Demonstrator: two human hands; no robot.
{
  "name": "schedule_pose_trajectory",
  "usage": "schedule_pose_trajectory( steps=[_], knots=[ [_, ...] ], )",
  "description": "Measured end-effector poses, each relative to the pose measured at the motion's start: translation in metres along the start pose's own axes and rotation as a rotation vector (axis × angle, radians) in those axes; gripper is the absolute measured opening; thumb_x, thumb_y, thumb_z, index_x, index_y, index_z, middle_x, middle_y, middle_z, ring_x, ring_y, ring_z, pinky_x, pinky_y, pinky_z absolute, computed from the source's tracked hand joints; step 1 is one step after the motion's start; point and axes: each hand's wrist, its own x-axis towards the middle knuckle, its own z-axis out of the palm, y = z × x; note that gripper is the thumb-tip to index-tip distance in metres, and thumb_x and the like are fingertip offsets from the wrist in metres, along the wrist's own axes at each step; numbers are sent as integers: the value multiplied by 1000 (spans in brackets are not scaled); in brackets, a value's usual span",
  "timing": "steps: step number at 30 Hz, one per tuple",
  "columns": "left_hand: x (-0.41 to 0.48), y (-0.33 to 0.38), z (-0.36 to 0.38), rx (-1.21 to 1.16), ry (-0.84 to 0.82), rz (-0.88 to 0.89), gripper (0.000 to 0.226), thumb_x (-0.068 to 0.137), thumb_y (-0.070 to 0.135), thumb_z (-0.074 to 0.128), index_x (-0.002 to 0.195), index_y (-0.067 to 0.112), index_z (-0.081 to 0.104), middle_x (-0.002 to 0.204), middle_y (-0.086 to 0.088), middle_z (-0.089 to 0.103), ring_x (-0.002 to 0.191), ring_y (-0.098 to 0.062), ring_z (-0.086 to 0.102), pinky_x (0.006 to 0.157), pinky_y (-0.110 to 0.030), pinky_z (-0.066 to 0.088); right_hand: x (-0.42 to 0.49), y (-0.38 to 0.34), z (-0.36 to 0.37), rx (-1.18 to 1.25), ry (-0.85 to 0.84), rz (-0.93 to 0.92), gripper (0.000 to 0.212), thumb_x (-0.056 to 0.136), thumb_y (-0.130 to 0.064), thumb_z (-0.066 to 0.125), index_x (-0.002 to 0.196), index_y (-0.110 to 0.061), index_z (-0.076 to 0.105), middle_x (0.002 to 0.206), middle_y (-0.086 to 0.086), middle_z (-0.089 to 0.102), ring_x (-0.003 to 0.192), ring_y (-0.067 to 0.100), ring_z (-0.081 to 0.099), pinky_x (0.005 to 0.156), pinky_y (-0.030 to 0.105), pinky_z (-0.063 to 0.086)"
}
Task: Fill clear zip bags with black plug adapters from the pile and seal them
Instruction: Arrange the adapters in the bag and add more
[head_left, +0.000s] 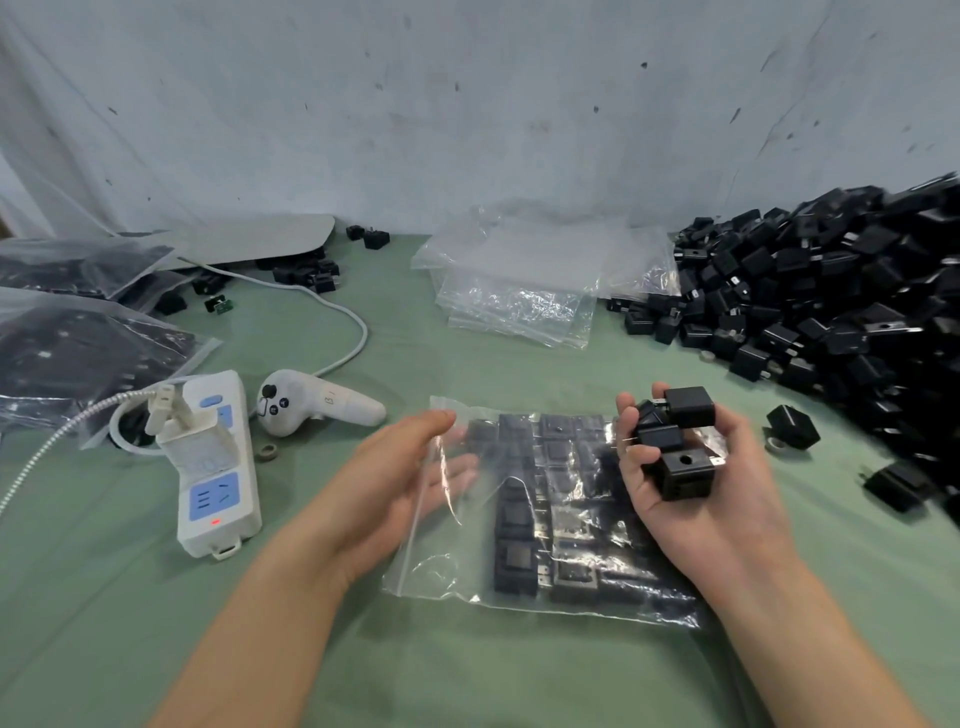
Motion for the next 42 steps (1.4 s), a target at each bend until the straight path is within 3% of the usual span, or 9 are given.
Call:
schedule_pose_trajectory(
  steps=[3,6,9,13,17,22,28,39,42],
  knots=[
    [4,0,2,-16,-15,10,36,97,18,60,125,-3,59,107,-15,73,91,-27,71,97,-46,55,0,0,0,1,2,0,30,93,-32,58,115,-15,68,123,14,68,84,23,69,54,23,52],
    [9,1,1,-72,-18,3,34,98,17,57,125,-3,58,117,-20,70,109,-33,68,93,-44,57,0,0,0,-4,3,-3,29,93,-31,58,115,-15,68,124,14,68,83,23,69,53,23,52],
    [14,2,-1,-153,-57,-23,20,98,19,55,109,4,63,113,-17,72,109,-34,66,93,-44,55,0,0,0,-7,5,-8,29,94,-32,57,115,-14,68,123,15,68,82,23,69,52,24,52],
    [16,0,-1,-165,-75,-33,20,97,21,56,102,5,68,109,-13,73,102,-34,70,92,-45,53,0,0,0,-1,13,-7,30,95,-32,57,115,-14,68,122,15,68,81,23,69,52,24,52],
    [16,1,-1,-148,-13,-26,21,98,21,55,110,4,58,119,-16,66,103,-37,70,83,-47,57,0,-1,1,-1,23,-8,28,94,-31,57,114,-15,68,122,14,69,80,23,69,51,23,51],
    [11,2,-3,-42,-5,-80,41,97,29,56,128,2,55,127,-19,64,101,-36,71,67,-41,62,0,0,1,2,20,-11,29,95,-34,56,114,-15,67,124,13,68,80,22,70,51,22,51],
    [10,-3,6,-165,9,-13,40,97,17,57,130,-4,51,118,-15,70,99,-35,72,69,-37,62,1,0,1,11,21,-6,31,95,-37,55,115,-15,66,126,13,67,79,22,70,49,22,50],
    [7,1,1,-67,-36,-77,45,97,30,54,134,5,53,133,-17,61,104,-35,70,62,-36,60,-1,-1,1,10,7,8,27,96,-36,54,111,-17,67,124,10,68,80,21,71,47,22,49],
    [7,2,-2,-57,-44,-68,44,98,29,54,132,2,52,133,-18,61,103,-35,71,65,-41,62,-2,-1,2,11,5,13,28,98,-38,52,111,-17,66,121,10,69,79,21,71,47,22,50]
  ],
)
